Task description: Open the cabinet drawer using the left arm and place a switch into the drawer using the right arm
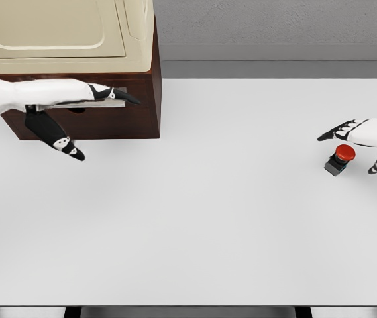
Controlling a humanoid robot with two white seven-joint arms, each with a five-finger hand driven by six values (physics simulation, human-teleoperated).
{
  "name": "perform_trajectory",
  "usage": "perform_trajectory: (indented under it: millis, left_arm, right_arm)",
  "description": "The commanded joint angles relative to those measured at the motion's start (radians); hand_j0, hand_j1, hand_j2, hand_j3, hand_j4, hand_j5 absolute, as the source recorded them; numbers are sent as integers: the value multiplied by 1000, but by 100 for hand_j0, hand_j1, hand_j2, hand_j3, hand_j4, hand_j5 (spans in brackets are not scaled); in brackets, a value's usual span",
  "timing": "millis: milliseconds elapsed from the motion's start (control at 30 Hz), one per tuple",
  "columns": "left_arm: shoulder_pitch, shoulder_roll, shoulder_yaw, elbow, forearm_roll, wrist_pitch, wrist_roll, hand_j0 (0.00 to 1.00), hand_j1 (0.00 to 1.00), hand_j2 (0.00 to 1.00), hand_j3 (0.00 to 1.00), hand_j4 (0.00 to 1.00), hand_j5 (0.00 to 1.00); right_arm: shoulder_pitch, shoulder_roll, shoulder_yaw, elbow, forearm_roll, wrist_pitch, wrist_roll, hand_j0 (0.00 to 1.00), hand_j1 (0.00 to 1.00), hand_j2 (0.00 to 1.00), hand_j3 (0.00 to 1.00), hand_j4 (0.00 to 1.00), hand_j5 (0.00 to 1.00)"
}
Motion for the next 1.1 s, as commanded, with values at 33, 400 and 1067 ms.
perform_trajectory:
  millis: [33, 400, 1067]
  left_arm:
    - [2, 1, 7, 0, 16, 31, -38, 100, 100, 100, 100, 100, 100]
    - [26, -13, 12, 3, 23, 230, 116, 100, 100, 100, 100, 100, 100]
    - [164, 22, 129, 31, 22, 272, 116, 100, 100, 100, 100, 100, 100]
  right_arm:
    - [-2, 23, 4, 4, -6, 2, 0, 100, 100, 100, 100, 100, 100]
    - [0, 67, 9, 37, 1, 2, 0, 99, 99, 99, 99, 99, 99]
    - [0, 56, 7, 65, 7, -11, 0, 67, 67, 67, 67, 67, 67]
